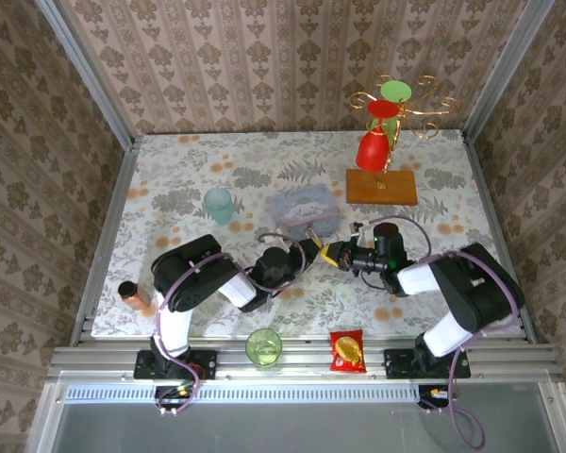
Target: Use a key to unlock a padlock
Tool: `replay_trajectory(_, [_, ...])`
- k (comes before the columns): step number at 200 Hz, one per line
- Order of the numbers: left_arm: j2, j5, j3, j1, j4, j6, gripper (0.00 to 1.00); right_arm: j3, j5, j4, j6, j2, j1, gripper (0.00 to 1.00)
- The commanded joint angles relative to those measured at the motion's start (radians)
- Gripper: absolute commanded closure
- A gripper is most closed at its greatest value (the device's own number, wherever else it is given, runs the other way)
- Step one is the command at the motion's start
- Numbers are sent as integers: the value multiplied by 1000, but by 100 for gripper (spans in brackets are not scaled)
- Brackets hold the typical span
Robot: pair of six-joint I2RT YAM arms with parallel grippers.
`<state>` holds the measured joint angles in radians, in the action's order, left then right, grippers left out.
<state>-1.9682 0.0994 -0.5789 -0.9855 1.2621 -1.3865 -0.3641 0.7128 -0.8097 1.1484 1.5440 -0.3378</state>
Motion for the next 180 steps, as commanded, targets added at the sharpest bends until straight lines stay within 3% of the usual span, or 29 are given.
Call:
replay_trajectory(1, [-27, -33, 16, 17, -12, 65, 100, -11, -53, 328, -214, -141, 5, 100])
replay_trajectory(28, [-19, -33, 32, 23, -50, 93, 100, -61, -107, 619, -372, -269, 4, 100])
replay_trajectory(56, [57, -37, 18, 22, -230, 172, 100, -102, -113, 744, -451, -291, 4, 100])
replay_trajectory(66, [81, -34, 20, 20, -277, 190, 92, -104, -112, 749, -459, -291, 5, 100])
replay_trajectory(81, [109, -20, 34, 18, -325, 192, 67, -107, -114, 754, -466, -290, 4, 100])
replay_trajectory(98, [143, -2, 49, 9, -377, 201, 53, -105, -101, 735, -480, -300, 5, 100])
replay_trajectory(135, [300, 105, 122, -25, -444, 244, 46, -136, -69, 824, -610, -416, -8, 100])
replay_trajectory(161, [535, 127, 92, -19, -660, 424, 43, -177, -50, 945, -713, -492, -30, 100])
replay_trajectory(180, [671, 19, 49, -12, -717, 647, 40, -178, -7, 923, -733, -524, -63, 100])
